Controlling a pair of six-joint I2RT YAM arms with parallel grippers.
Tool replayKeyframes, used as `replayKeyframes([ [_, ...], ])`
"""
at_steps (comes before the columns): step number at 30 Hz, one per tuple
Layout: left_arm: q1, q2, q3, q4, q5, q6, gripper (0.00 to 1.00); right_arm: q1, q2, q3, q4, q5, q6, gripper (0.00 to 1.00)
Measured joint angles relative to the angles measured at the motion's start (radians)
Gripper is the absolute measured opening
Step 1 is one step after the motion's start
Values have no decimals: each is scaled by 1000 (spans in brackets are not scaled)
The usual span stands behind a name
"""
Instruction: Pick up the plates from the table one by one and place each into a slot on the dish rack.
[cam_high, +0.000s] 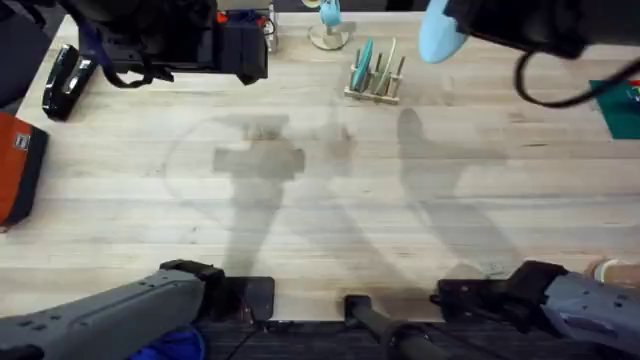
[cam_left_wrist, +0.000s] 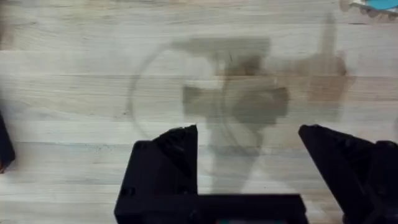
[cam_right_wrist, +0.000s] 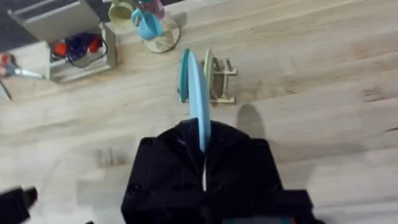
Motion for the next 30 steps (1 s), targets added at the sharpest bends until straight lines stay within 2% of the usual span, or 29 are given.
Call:
replayKeyframes([
  [9,0,0,0,0,0,0,995,0,105,15,55,13,59,32],
  [18,0,0,0,0,0,0,995,-7,242,152,41,53,69,32],
  [30,0,0,0,0,0,0,993,-121,336,217,14,65,72,32],
])
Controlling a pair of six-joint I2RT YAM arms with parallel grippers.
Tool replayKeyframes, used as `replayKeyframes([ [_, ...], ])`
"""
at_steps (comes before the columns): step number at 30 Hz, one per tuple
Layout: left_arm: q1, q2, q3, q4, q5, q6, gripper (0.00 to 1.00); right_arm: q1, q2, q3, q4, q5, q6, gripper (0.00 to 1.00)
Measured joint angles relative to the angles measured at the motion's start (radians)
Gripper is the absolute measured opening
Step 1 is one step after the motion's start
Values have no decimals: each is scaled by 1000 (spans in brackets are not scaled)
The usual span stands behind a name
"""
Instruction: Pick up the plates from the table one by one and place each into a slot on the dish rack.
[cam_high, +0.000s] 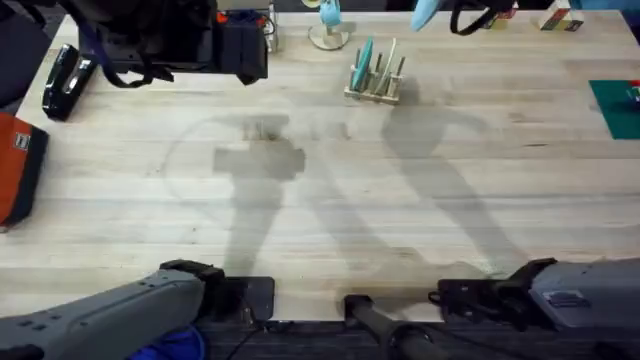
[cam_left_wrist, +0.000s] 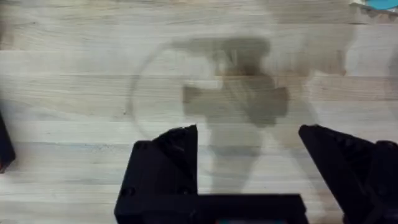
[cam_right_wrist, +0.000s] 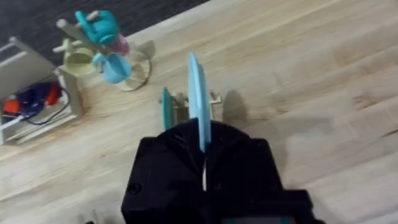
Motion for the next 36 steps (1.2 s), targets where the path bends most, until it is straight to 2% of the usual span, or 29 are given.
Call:
replayKeyframes([
  [6,0,0,0,0,0,0,995,-27,37,3,-11,0,4,32],
  [19,0,0,0,0,0,0,995,-29,179,3,-8,0,8,32],
  [36,0,0,0,0,0,0,993,-38,226,4,-6,0,8,32],
])
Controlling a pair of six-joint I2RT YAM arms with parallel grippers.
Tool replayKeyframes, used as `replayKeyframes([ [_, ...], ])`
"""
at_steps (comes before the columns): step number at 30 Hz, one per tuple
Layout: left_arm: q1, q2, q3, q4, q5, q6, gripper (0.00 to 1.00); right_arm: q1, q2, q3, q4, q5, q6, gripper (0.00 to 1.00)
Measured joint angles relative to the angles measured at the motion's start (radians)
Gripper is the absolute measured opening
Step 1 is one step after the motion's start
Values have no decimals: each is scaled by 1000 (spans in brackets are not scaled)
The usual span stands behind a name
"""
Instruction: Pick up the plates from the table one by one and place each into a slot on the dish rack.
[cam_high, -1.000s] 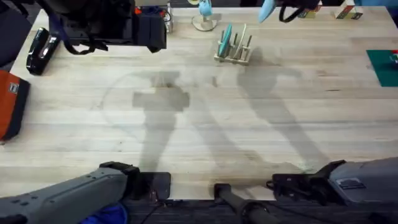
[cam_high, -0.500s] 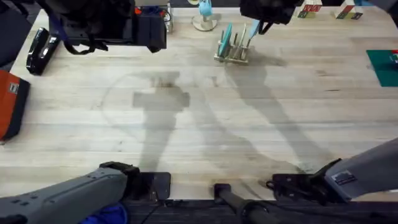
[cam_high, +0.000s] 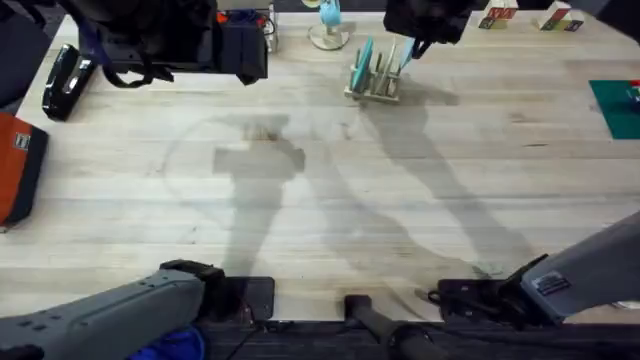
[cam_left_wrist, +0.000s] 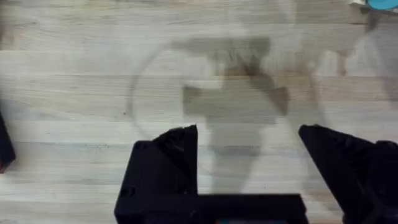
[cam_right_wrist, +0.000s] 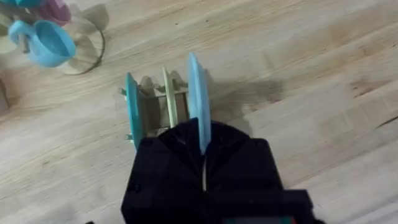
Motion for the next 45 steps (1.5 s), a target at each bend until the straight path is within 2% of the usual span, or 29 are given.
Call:
replayKeyframes([
  [11,0,0,0,0,0,0,995,0,75,2,1,0,0,32],
  [45,0,0,0,0,0,0,995,-18,163,4,49,-1,0,32],
])
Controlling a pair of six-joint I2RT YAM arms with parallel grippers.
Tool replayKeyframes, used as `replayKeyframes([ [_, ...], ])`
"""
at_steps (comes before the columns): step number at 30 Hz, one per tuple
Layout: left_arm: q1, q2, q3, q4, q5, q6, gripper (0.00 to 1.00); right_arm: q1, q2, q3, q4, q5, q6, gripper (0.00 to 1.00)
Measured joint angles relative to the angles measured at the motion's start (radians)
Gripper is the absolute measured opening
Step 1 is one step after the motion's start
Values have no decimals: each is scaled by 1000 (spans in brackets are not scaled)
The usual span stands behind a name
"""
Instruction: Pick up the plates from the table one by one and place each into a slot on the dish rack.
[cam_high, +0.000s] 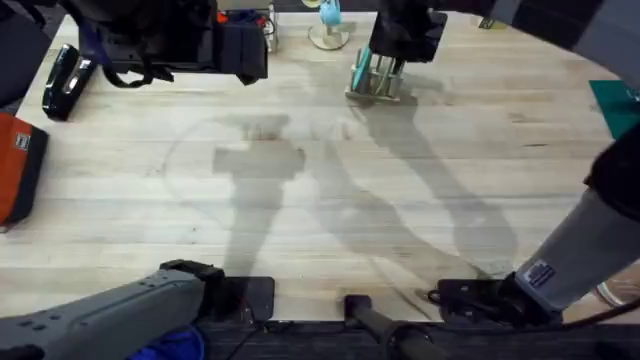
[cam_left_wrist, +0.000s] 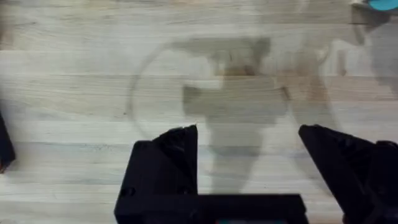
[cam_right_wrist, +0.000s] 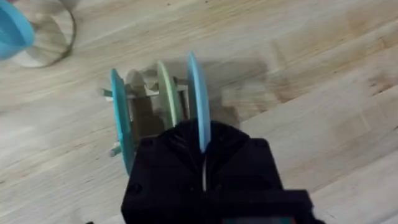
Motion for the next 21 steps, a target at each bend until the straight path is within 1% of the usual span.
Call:
replayKeyframes([
  [7,0,0,0,0,0,0,993,0,54,2,-5,0,0,32],
  [16,0,0,0,0,0,0,995,0,59,3,-7,0,0,37],
  [19,0,0,0,0,0,0,995,-1,59,3,-6,1,0,157],
  [21,0,0,0,0,0,0,993,-2,59,3,-6,1,0,188],
])
